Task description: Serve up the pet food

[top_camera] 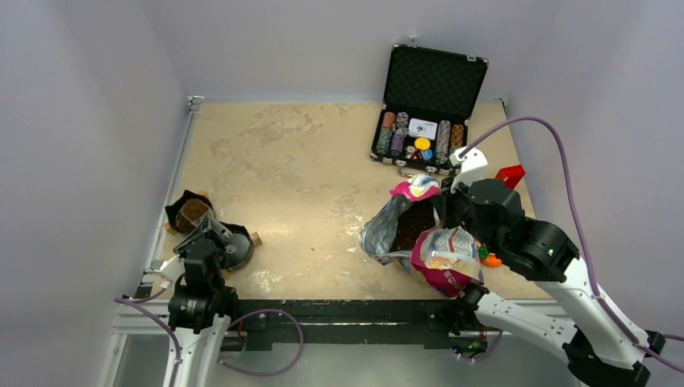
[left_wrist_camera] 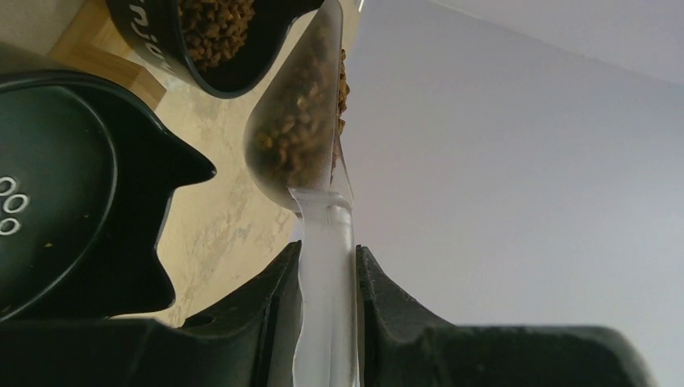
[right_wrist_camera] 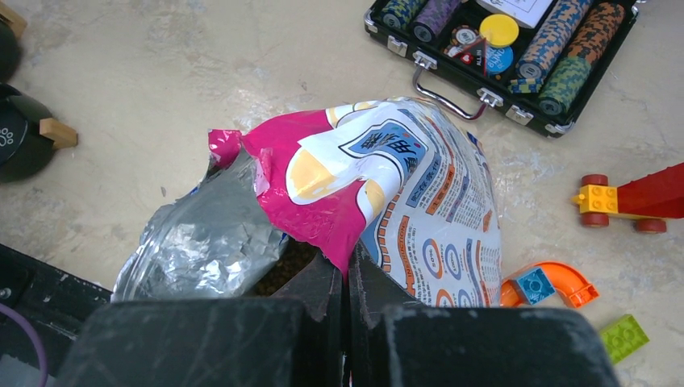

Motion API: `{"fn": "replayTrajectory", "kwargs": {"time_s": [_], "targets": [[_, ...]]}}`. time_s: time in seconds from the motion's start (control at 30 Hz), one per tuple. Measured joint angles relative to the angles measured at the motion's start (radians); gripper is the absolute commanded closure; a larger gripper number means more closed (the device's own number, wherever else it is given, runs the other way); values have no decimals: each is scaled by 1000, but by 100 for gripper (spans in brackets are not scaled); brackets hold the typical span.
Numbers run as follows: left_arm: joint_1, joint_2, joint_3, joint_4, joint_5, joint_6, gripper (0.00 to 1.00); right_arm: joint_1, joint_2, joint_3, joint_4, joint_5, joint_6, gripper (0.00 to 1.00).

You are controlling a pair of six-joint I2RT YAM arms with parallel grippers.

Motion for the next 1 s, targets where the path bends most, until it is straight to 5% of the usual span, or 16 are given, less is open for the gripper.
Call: {"fn": "replayTrajectory", "kwargs": {"time_s": [1.0], "targets": [[0,174,85,-190,7,-43,100,-1,0,0,0,14,-2,100]]}}
